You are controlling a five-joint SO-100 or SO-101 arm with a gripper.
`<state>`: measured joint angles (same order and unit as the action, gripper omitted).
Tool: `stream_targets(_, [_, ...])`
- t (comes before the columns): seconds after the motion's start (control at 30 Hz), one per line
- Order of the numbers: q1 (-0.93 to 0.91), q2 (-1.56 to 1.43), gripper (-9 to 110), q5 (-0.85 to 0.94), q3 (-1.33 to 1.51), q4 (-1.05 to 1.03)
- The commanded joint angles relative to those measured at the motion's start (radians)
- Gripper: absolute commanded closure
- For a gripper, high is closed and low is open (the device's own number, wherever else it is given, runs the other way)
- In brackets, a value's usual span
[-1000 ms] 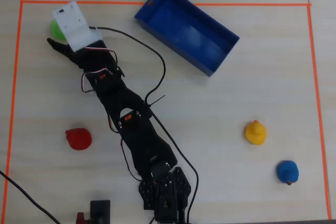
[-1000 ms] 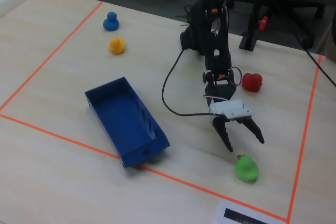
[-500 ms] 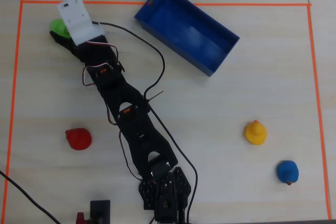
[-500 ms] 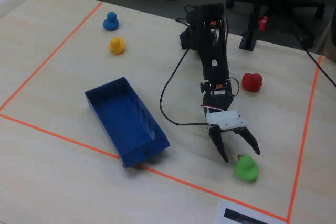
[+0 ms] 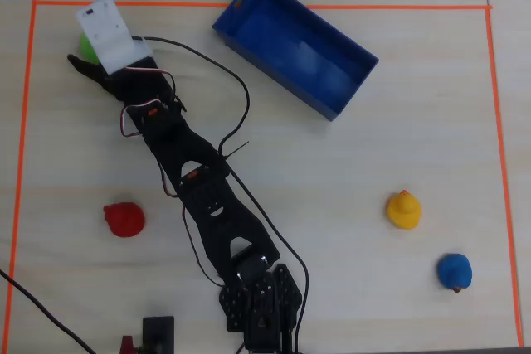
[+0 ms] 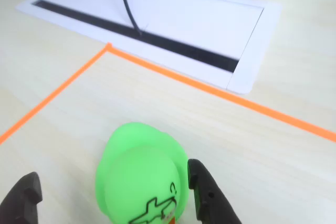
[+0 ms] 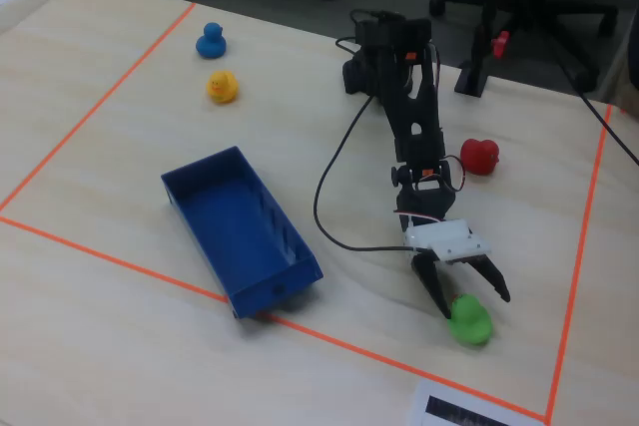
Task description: Grasp green duck and put it into box.
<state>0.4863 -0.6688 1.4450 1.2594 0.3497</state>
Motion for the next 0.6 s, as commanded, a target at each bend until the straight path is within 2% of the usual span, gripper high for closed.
stream_targets(0.0, [-0.012, 0.000, 64, 0.003, -0.092, -0.014])
stream_targets(0.4, [-0.035, 0.071, 69, 0.046, -0.179, -0.055])
stream_targets(0.57, [-0.041, 0.078, 67, 0.051, -0.187, -0.055])
